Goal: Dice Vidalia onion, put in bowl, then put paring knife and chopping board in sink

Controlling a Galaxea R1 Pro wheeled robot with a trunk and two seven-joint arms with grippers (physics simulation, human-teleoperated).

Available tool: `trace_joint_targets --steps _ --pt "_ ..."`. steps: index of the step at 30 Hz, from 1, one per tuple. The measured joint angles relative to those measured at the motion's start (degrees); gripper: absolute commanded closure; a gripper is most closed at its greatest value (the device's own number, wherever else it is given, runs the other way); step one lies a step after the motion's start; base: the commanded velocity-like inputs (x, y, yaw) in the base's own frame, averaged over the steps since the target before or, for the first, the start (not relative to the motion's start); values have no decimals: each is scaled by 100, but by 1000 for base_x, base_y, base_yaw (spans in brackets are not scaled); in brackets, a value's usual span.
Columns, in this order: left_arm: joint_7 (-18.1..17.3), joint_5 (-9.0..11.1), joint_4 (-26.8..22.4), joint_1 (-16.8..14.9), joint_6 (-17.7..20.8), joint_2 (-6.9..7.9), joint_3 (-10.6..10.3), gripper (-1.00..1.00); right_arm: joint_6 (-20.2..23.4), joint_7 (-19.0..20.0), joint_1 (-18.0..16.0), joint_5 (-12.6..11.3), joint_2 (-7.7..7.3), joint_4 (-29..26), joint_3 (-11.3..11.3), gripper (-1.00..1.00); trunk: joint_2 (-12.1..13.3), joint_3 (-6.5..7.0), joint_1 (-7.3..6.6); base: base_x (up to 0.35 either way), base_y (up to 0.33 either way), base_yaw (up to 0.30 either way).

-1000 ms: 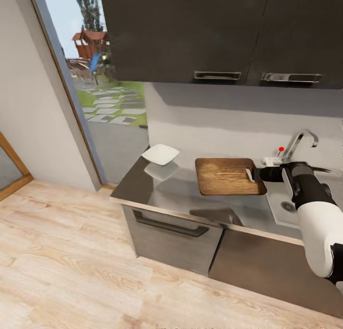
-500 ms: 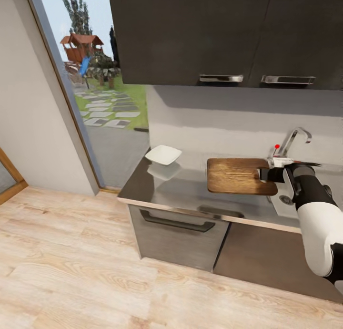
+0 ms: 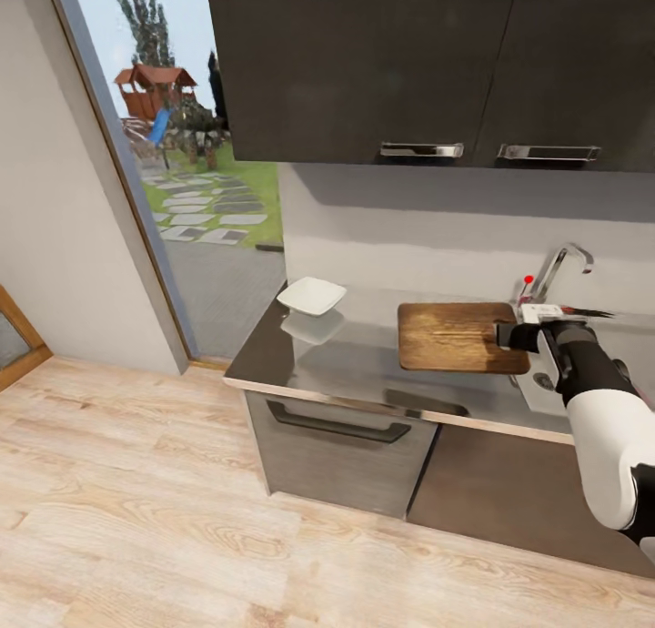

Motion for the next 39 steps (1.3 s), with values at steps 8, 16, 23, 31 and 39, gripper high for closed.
trace_joint_targets --steps 8,16,23,31,39 --pt "-5 -11 -10 0 0 -1 0 -100 -194 9 2 -16 9 136 12 100 0 0 0 0 0 0" --pt "-15 -10 -1 -1 0 -1 0 -100 -186 1 2 -30 34 150 15 100 -1 0 -2 101 -106 0" --pt "-23 -7 -1 0 0 1 -1 -100 -204 17 3 -16 38 335 18 100 0 0 -2 198 -188 0" --pt "-23 -9 -2 0 0 -1 -5 -100 -206 20 3 -51 37 391 16 100 0 0 0 51 -32 0" --pt "-24 -10 -2 0 0 7 -5 -100 -206 20 2 -61 56 401 26 100 0 0 0 3 -2 0"
